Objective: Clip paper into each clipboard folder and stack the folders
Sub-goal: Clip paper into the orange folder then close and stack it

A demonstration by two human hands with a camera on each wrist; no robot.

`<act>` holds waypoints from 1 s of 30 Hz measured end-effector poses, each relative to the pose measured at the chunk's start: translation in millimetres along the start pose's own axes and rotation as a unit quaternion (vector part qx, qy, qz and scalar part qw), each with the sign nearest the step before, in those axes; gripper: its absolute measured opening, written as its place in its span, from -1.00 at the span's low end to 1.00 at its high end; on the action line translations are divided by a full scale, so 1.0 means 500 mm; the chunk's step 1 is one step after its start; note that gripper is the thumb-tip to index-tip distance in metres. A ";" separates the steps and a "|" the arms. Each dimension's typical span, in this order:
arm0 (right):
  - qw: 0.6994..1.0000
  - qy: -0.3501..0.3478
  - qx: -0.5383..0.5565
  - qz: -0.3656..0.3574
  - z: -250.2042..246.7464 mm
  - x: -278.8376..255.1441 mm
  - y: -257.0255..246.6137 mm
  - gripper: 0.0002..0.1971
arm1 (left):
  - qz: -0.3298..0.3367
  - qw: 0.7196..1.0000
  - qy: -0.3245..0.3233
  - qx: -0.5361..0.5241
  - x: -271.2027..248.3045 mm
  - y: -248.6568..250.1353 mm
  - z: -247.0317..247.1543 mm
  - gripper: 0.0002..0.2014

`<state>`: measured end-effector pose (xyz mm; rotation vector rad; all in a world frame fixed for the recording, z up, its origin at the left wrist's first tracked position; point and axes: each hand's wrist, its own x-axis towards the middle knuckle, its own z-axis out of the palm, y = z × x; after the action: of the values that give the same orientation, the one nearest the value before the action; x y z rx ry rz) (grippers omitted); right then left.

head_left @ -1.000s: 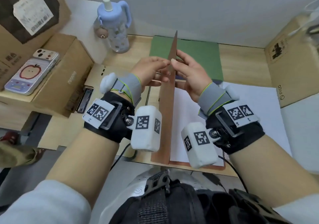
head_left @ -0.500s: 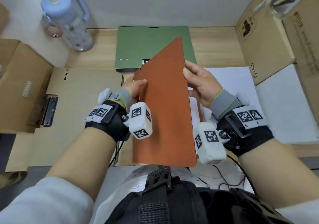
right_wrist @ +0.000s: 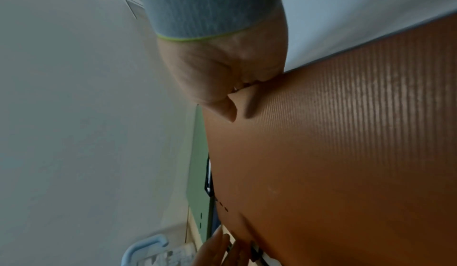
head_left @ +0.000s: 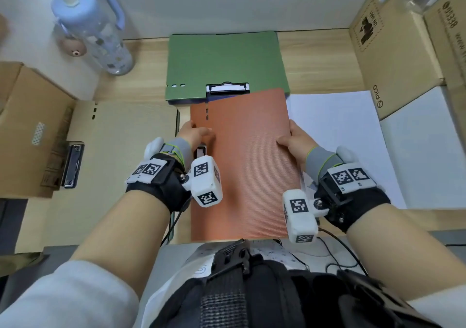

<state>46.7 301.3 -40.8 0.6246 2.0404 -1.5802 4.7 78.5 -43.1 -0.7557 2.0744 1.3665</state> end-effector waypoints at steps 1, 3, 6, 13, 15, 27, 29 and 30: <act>1.000 0.003 -0.010 0.007 0.003 0.001 0.004 -0.41 | 0.000 1.000 0.003 0.000 0.002 -0.002 0.000 -0.46; 0.999 0.008 -0.027 0.025 0.009 0.000 0.010 -0.37 | -0.008 1.000 0.013 -0.007 0.015 -0.008 -0.002 -0.45; 0.998 0.016 -0.039 0.048 0.014 -0.003 0.022 -0.26 | -0.014 0.999 0.041 -0.029 0.052 -0.023 -0.015 -0.37; 0.998 0.032 -0.024 0.053 0.013 0.003 0.033 -0.34 | 0.001 0.995 0.074 -0.069 0.012 0.010 -0.036 -0.63; 0.998 0.033 -0.013 0.054 0.015 0.001 0.028 -0.36 | 0.018 0.991 0.073 -0.107 -0.001 0.021 -0.041 -0.76; 0.995 0.097 -0.013 0.030 0.005 0.017 -0.018 -0.28 | 0.080 0.945 0.038 -0.315 -0.053 0.115 -0.127 -0.84; 0.986 0.146 -0.075 0.025 -0.006 0.021 -0.030 -0.13 | 0.081 0.922 0.061 -0.375 -0.046 0.112 -0.150 -0.86; 0.980 0.174 -0.094 0.017 -0.011 0.023 -0.039 -0.07 | 0.084 0.911 0.070 -0.397 -0.044 0.111 -0.160 -0.86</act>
<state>25.1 303.0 -32.4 0.9082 2.3824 -1.3079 -29.5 25.7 34.2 -1.0236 1.6650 2.3622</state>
